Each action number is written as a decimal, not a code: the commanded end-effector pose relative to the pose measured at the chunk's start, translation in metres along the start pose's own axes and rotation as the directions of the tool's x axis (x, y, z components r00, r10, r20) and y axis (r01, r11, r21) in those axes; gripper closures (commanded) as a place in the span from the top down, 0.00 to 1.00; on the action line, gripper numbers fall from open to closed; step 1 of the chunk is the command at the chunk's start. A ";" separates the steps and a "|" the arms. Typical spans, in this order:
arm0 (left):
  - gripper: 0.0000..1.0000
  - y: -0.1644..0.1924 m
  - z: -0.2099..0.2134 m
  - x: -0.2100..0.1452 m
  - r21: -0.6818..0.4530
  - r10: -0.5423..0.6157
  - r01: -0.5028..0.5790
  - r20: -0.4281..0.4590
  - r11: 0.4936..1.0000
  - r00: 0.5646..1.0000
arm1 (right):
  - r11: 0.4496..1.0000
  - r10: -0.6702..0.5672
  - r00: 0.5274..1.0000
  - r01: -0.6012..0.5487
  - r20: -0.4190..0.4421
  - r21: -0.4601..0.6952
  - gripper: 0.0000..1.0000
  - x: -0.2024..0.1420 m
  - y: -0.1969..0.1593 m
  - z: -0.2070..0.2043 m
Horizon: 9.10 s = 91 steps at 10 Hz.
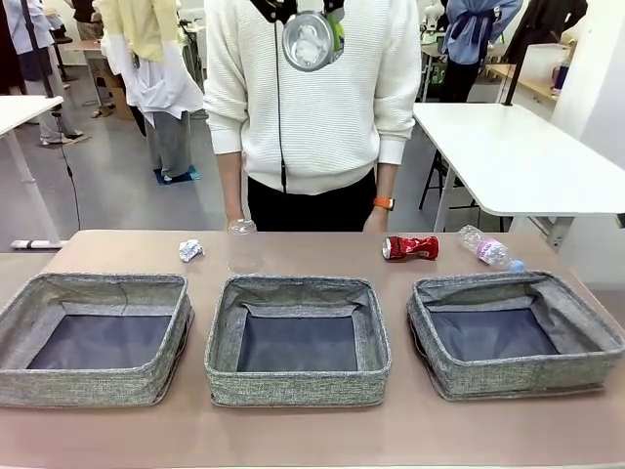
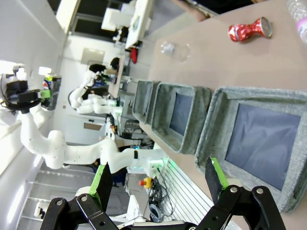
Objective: Sort the waste into the appropriate baskets.
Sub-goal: Place the picked waste into the Fabric basket indicated by the person, then pick up the waste item pointed out by the person.
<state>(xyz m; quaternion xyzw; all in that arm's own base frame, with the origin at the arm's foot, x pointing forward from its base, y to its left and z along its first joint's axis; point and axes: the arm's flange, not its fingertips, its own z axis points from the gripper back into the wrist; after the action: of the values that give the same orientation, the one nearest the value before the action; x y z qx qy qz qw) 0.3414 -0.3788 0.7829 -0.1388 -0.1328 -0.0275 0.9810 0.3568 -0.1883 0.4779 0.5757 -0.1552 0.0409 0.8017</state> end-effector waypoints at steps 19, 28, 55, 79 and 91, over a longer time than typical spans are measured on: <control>0.29 -0.115 -0.244 -0.080 -0.279 -0.291 0.290 0.039 0.915 0.956 | 0.987 -0.143 0.836 0.158 0.530 0.018 1.00 -0.018 -0.064 0.229; 0.29 -0.202 -0.379 -0.084 -0.180 -0.426 0.409 -0.066 0.895 0.902 | 0.984 -0.103 0.938 0.144 0.331 -0.102 1.00 -0.023 -0.050 0.167; 1.00 0.467 -0.142 -0.159 -0.905 0.367 -0.186 -0.036 0.382 0.930 | 0.963 -0.234 0.960 0.251 -0.157 0.101 1.00 -0.027 0.051 -0.150; 1.00 0.515 -0.105 -0.119 -0.909 0.409 -0.220 -0.061 0.354 0.911 | 0.967 -0.221 0.962 0.237 -0.161 0.092 1.00 -0.022 0.044 -0.139; 1.00 0.515 -0.105 -0.119 -0.909 0.409 -0.220 -0.061 0.354 0.911 | 0.086 0.310 0.943 0.101 0.123 -0.991 1.00 0.050 0.027 -0.232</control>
<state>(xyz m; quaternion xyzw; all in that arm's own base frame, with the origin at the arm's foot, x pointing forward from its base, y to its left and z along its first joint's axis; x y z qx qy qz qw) 0.3023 0.0892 0.5146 -0.6592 -0.1492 0.1109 0.7286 0.4190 0.0394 0.4660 0.3042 -0.1883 0.0689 0.9313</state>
